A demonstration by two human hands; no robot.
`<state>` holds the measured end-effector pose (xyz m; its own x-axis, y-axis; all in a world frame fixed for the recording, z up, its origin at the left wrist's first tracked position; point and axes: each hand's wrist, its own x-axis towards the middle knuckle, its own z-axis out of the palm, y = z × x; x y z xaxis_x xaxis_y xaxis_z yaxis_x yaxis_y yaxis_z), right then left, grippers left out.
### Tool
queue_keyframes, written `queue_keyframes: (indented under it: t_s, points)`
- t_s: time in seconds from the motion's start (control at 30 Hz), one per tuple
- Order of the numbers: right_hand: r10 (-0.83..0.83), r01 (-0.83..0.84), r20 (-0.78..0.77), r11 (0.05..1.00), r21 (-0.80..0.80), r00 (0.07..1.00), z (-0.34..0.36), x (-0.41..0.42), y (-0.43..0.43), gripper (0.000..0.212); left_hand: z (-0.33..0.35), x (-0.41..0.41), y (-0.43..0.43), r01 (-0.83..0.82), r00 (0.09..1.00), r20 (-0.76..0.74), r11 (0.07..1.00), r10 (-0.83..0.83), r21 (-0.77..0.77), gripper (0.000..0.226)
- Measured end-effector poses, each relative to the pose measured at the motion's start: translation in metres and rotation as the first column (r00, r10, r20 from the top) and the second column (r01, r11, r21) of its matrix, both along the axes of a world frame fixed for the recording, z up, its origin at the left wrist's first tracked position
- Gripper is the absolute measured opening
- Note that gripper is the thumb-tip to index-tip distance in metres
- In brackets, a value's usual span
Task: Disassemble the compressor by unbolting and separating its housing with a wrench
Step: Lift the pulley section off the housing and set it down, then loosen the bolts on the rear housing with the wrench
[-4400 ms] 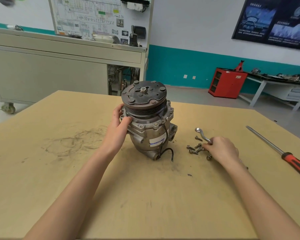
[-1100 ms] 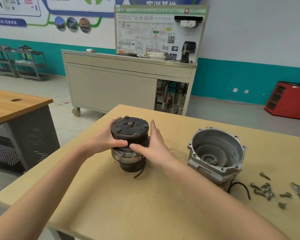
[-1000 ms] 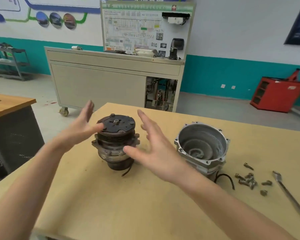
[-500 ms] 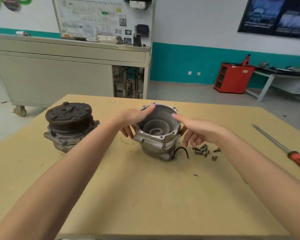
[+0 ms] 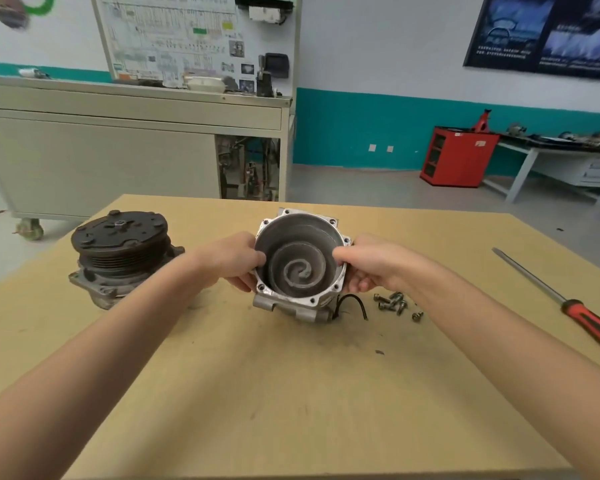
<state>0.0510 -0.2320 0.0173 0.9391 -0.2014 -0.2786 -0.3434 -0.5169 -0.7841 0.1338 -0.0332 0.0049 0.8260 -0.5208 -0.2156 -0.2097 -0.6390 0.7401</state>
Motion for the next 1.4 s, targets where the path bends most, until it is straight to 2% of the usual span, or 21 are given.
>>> queue_keyframes:
  t_s: [0.07, 0.2, 0.23, 0.33, 0.43, 0.53, 0.6, 0.7, 0.8, 0.83, 0.93, 1.0, 1.07, 1.1, 1.13, 1.17, 1.2, 1.23, 1.27, 1.3, 1.4]
  points:
    - [-0.006, 0.008, 0.095, 1.0, -0.022, 0.995, -0.01, -0.007, 0.003, 0.012, -0.011, -0.007, 0.002, 0.015, 0.993, 0.118, 0.998, -0.008, -0.059, 0.02]
    - [0.093, -0.041, 0.243, 0.977, -0.211, 0.966, -0.034, -0.017, 0.001, 0.015, -0.046, -0.019, 0.004, 0.022, 0.927, 0.372, 0.989, 0.035, -0.149, 0.03]
    - [0.119, -0.058, 0.279, 0.974, -0.218, 0.953, -0.04, -0.019, 0.0, 0.015, -0.057, -0.023, 0.004, 0.026, 0.911, 0.409, 0.984, 0.05, -0.177, 0.036]
    - [0.163, -0.075, 0.34, 0.963, -0.259, 0.926, -0.06, -0.027, -0.006, 0.035, -0.086, -0.036, 0.007, 0.05, 0.883, 0.462, 0.962, 0.083, -0.269, 0.054]
    - [0.206, -0.04, 0.427, 0.93, -0.365, 0.88, -0.077, -0.033, -0.01, 0.044, -0.097, -0.043, 0.004, 0.072, 0.833, 0.536, 0.933, 0.138, -0.353, 0.054]
    - [0.264, 0.001, 0.536, 0.897, -0.442, 0.802, -0.086, -0.036, -0.017, 0.063, -0.096, -0.043, 0.0, 0.13, 0.883, 0.458, 0.882, 0.105, -0.454, 0.062]
    - [0.308, 0.042, 0.54, 0.841, -0.54, 0.784, -0.087, -0.039, -0.023, 0.076, -0.098, -0.041, 0.004, 0.226, 0.945, 0.319, 0.846, -0.07, -0.483, 0.081]
    - [0.396, 0.075, 0.541, 0.753, -0.654, 0.742, -0.094, -0.043, -0.036, 0.082, -0.098, -0.036, 0.021, 0.265, 0.959, 0.067, 0.795, -0.274, -0.546, 0.098]
    - [0.398, 0.114, 0.557, 0.732, -0.672, 0.729, -0.105, -0.047, -0.036, 0.085, -0.087, -0.036, 0.023, 0.071, 0.981, -0.098, 0.78, -0.168, -0.622, 0.086]
    - [0.41, 0.131, 0.57, 0.721, -0.681, 0.712, -0.108, -0.049, -0.033, 0.084, -0.083, -0.036, 0.021, 0.009, 0.986, -0.125, 0.779, -0.112, -0.627, 0.09]
    - [0.488, 0.194, 0.618, 0.667, -0.72, 0.616, -0.102, -0.066, -0.03, 0.061, -0.069, -0.047, 0.009, -0.02, 0.991, -0.12, 0.799, -0.066, -0.601, 0.109]
    - [0.517, 0.193, 0.585, 0.624, -0.757, 0.625, -0.102, -0.078, -0.031, 0.064, -0.064, -0.063, -0.001, -0.014, 0.991, -0.113, 0.791, -0.07, -0.612, 0.114]
    - [0.325, 0.372, 0.661, 0.624, -0.687, 0.676, -0.101, -0.08, -0.013, 0.071, -0.064, -0.078, -0.006, -0.027, 0.996, -0.086, 0.802, -0.031, -0.597, 0.116]
    - [0.13, 0.487, 0.753, 0.69, -0.536, 0.645, -0.098, -0.082, 0.001, 0.079, -0.065, -0.083, -0.007, -0.037, 0.999, -0.051, 0.813, 0.009, -0.581, 0.118]
    - [0.078, 0.517, 0.805, 0.729, -0.449, 0.588, -0.097, -0.088, 0.016, 0.073, -0.066, -0.088, -0.006, -0.044, 0.999, -0.012, 0.822, 0.045, -0.568, 0.12]
    - [0.014, 0.612, 0.844, 0.681, -0.401, 0.537, -0.094, -0.087, 0.022, 0.053, -0.068, -0.091, -0.006, -0.054, 0.997, 0.013, 0.825, 0.074, -0.563, 0.121]
    - [0.161, 0.618, 0.845, 0.616, -0.489, 0.51, -0.099, -0.089, 0.021, 0.02, -0.071, -0.092, -0.004, -0.058, 0.996, 0.026, 0.823, 0.087, -0.565, 0.122]
    - [0.36, 0.551, 0.788, 0.57, -0.609, 0.499, -0.101, -0.093, 0.016, 0.014, -0.074, -0.093, -0.002, -0.051, 0.995, 0.038, 0.822, 0.088, -0.568, 0.122]
    - [0.545, 0.392, 0.638, 0.507, -0.767, 0.543, -0.099, -0.102, 0.009, 0.025, -0.076, -0.092, 0.001, -0.039, 0.995, 0.053, 0.824, 0.083, -0.565, 0.119]
    - [0.63, 0.257, 0.516, 0.46, -0.85, 0.581, -0.107, -0.112, -0.006, 0.035, -0.079, -0.092, 0.004, -0.03, 0.994, 0.069, 0.828, 0.083, -0.559, 0.116]
    - [0.673, 0.19, 0.421, 0.392, -0.9, 0.608, -0.112, -0.106, -0.012, 0.049, -0.085, -0.089, 0.011, -0.022, 0.989, 0.11, 0.838, 0.098, -0.546, 0.111]
